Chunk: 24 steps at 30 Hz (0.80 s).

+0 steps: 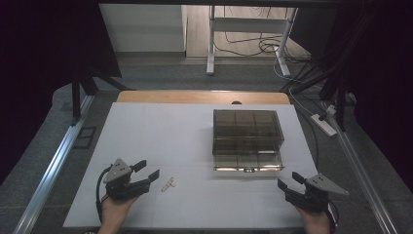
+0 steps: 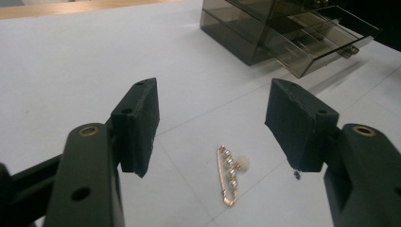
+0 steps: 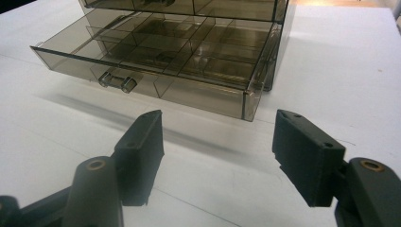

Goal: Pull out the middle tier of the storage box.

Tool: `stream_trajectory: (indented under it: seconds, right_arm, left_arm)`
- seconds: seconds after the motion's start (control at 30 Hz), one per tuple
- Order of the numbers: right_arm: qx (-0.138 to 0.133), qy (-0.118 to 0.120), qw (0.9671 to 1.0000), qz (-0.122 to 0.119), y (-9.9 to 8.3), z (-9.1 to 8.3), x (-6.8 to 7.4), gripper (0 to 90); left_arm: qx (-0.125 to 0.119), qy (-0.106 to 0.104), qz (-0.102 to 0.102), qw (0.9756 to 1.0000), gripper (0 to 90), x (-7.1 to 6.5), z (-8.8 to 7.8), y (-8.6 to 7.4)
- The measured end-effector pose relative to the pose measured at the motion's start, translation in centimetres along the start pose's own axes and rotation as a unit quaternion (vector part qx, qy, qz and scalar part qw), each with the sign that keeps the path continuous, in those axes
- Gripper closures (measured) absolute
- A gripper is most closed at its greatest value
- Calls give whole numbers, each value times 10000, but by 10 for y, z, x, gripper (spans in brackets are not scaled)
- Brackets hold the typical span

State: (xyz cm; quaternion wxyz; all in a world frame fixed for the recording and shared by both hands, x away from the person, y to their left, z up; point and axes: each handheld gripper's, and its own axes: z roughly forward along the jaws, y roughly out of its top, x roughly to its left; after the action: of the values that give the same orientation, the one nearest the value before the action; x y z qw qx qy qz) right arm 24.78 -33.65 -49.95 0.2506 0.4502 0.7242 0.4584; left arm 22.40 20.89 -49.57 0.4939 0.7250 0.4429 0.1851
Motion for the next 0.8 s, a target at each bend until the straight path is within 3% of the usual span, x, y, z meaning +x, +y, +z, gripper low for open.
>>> stream_trajectory:
  seconds: [0.57,0.8]
  right_arm:
    - [-296,-149,9994,91,-13,-19,-5,274]
    - [-299,-158,9994,90,-14,-18,-5,261]
  left_arm:
    - [-279,296,-91,9991,320,14,-24,-20]
    - [-324,414,-159,9985,315,18,-33,-29]
